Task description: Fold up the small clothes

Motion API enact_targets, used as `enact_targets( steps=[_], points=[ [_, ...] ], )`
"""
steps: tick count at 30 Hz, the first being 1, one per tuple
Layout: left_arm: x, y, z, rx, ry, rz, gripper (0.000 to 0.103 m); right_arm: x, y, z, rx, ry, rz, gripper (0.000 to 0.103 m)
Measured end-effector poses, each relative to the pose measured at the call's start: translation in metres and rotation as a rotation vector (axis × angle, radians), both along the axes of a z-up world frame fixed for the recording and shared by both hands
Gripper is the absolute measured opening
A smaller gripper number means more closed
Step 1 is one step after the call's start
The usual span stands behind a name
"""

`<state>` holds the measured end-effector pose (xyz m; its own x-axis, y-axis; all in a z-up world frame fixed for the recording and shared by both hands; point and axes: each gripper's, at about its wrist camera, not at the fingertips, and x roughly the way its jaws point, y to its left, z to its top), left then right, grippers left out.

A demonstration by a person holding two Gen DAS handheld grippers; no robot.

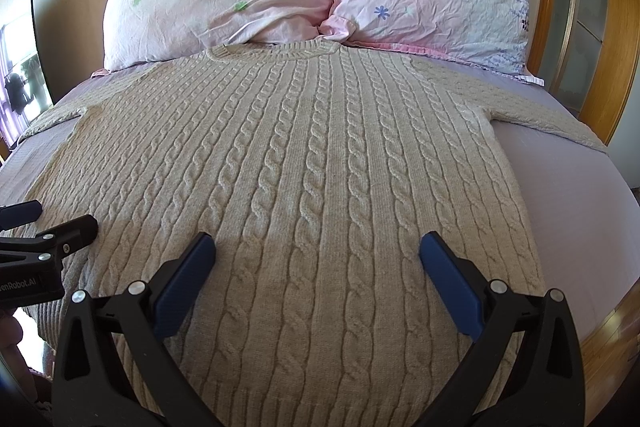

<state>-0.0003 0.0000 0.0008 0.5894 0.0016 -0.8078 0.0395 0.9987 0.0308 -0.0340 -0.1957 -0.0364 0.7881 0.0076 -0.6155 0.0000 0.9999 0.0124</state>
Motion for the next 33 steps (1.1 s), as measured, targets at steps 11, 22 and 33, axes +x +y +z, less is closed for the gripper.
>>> enact_targets(
  steps=[11,22,33],
  points=[
    [0.0,0.0,0.0,0.0,-0.002,0.0,0.102,0.007,0.003,-0.003,0.003,0.025,0.009,0.101],
    [0.003,0.001,0.0,0.0,0.008,-0.01,0.102,0.002,0.001,-0.005,0.006,-0.009,0.058,0.101],
    [0.007,-0.001,0.002,0.012,-0.017,-0.052,0.102,0.03,-0.133,0.045,0.365,-0.078,-0.109,0.101]
  ],
)
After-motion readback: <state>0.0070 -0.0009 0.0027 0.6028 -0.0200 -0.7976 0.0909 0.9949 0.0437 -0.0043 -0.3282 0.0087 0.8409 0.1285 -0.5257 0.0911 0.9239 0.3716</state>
